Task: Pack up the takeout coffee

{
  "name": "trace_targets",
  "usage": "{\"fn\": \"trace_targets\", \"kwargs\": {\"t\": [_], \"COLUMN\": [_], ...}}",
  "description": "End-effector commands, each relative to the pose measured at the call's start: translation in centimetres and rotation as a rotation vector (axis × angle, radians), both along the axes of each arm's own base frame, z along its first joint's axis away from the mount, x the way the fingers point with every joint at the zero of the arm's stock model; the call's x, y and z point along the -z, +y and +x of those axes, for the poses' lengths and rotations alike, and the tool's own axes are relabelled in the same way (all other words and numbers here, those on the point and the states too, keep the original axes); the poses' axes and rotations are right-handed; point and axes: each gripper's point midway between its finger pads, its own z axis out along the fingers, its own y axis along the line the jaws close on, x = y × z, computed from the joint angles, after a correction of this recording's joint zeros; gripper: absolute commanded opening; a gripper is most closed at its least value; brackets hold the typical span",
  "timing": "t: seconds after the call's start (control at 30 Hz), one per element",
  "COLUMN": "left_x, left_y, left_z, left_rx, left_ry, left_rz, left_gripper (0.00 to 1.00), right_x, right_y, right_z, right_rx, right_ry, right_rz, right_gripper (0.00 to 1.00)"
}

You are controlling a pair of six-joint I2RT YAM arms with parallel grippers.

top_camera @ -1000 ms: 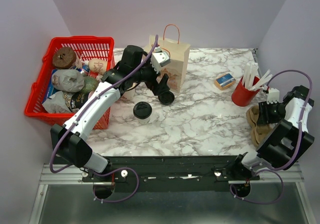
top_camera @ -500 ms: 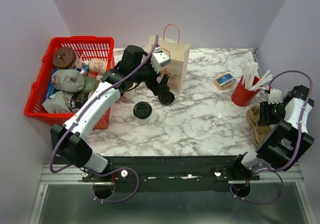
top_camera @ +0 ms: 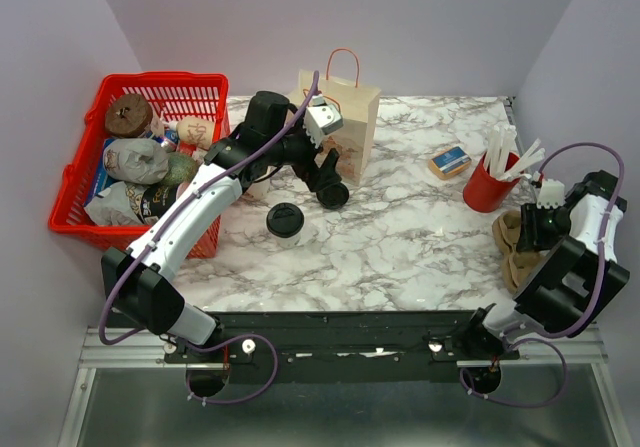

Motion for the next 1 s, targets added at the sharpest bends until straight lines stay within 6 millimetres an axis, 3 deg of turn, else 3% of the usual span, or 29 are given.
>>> {"fn": "trace_targets", "kwargs": {"t": [0.0, 0.2, 0.33, 0.47, 0.67, 0.7, 0.73, 0.9, 0.97], "left_x": [-0.6, -0.7, -0.9, -1.5, -6.2, -8.7, -9.7, -15.3, -15.7], "left_y": [-0.2, -0.2, -0.3, -0.4, -1.1, -1.1, -0.9, 1.2, 1.9], "left_z": [-0.1, -0.1, -0.1, 0.5, 3.3, 3.8, 4.5, 8.0, 9.5], "left_rx": [-0.004, -0.003, -0.003, -0.015, -0.033, -0.039, -0.052, -0.104, -0.104], "left_ry": [-0.022, -0.024, -0.027, -0.036, -0.144, -0.192, -0.215, -0.36, -0.383], "left_rz": [-0.01, -0.009, -0.013, -0.022, -0.052, -0.079, -0.087, -0.142, -0.141], "left_gripper": [0.97, 0.97, 0.97, 0.97, 0.97, 0.97, 0.97, 0.98, 0.98], "right_x": [0.6, 1.0, 0.8, 0.1, -3.6, -4.2, -4.7, -6.6, -6.8], "right_y": [-0.2, 0.0, 0.1, 0.2, 0.1, 0.2, 0.5, 1.3, 1.8], "right_z": [0.1, 0.0, 0.0, -0.1, -0.3, -0.4, -0.8, -1.9, -2.4], "right_rx": [0.026, 0.034, 0.037, 0.047, 0.048, 0.048, 0.048, 0.042, 0.03], "right_ry": [0.022, 0.032, 0.028, 0.024, -0.034, -0.044, -0.043, -0.065, -0.06], "right_rz": [0.003, 0.023, 0.027, 0.028, -0.038, -0.046, -0.047, -0.071, -0.061], "right_gripper": [0.55, 0.51, 0.38, 0.33, 0.31, 0.31, 0.31, 0.28, 0.22]}}
